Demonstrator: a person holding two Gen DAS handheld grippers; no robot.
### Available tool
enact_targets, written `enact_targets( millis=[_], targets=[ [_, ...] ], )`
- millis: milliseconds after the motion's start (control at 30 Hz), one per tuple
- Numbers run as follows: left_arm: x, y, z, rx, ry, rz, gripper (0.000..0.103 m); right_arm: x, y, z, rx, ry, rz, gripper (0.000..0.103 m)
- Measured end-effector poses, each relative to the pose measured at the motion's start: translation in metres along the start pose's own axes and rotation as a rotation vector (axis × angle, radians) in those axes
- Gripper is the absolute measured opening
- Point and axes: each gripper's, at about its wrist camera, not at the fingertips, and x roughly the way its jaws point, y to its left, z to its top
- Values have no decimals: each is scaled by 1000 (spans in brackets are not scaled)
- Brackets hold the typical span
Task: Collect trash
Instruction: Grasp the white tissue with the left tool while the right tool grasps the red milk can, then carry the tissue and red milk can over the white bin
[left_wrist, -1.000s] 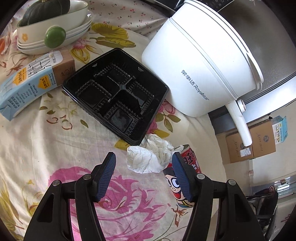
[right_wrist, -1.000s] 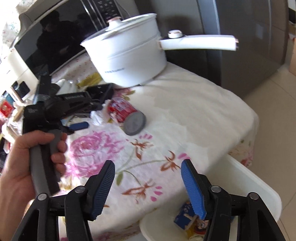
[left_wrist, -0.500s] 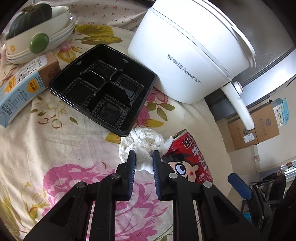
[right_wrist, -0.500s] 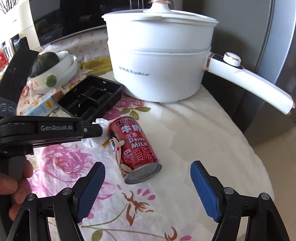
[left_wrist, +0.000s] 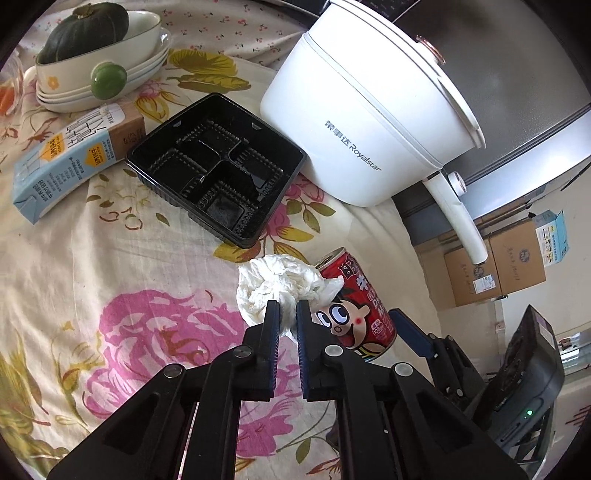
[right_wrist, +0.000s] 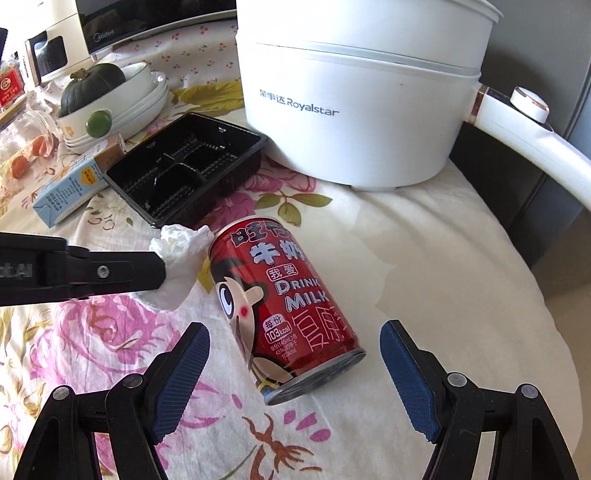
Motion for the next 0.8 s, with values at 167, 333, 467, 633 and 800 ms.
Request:
enact_targets(
  millis=[167, 333, 467, 633, 800],
  targets=[
    [-12, 2, -2, -21, -1, -25, 9, 6, 6, -1, -32, 19, -8, 62],
    [-34, 11, -4, -51, -30, -54, 9, -2, 9, -1, -13, 17, 33, 61],
    [-51, 9, -4, -38, -57, -86, 9, -16, 11, 2, 34, 1, 35, 61],
    [-57, 11, -3, -41, -66, -102, 9, -32, 8, 0, 116, 3, 89, 60],
    [-60, 5, -5, -32, -61, -130, 9, -46, -1, -8, 195, 19, 114, 60]
  ],
)
